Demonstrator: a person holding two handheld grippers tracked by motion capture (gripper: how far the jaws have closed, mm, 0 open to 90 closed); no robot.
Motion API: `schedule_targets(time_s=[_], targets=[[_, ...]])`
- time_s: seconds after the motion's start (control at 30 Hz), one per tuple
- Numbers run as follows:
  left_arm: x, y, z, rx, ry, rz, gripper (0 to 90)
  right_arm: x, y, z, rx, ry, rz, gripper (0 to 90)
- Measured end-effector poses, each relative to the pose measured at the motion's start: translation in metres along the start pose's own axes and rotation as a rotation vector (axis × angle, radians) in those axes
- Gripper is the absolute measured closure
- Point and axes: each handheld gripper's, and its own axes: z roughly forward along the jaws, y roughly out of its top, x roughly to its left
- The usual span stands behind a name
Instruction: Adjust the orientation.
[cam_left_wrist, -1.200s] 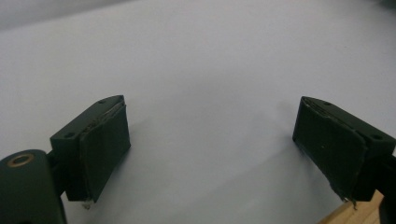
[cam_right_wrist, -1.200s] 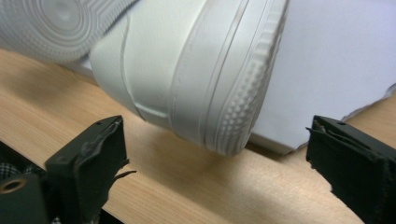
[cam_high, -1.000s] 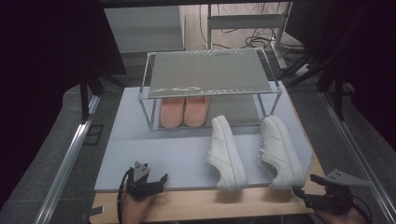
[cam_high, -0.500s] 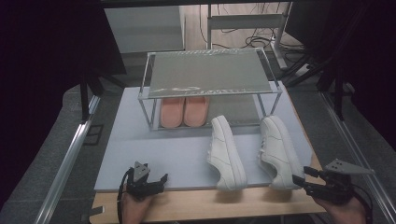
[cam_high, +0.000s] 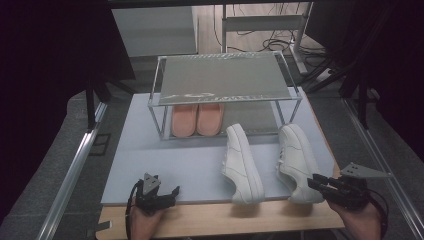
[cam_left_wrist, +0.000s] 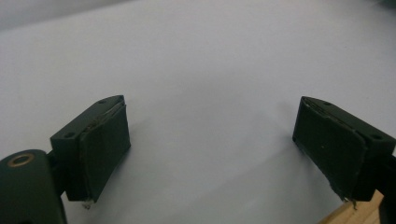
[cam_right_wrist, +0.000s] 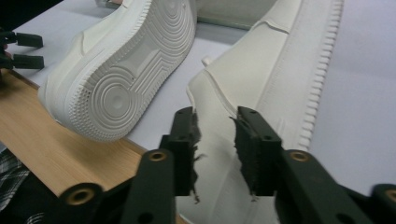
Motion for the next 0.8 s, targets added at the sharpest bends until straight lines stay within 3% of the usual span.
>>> schedule_targets(time_s=[0.27, 0.5, 0.8], targets=[[0.0, 0.0, 0.0, 0.0, 0.0, 0.0, 10.4, 0.009, 0.011, 0.015, 0.027, 0.029, -0.033, 89.2], [0.0, 0.0, 0.0, 0.0, 0.0, 0.0, 10.4, 0.02, 0.016, 0.032, 0.078, 0.051, -0.044, 89.7], [0.0, 0.0, 0.0, 0.0, 0.0, 0.0, 10.4, 0.041, 0.027, 0.052, 0.092, 0.106, -0.086, 89.7]])
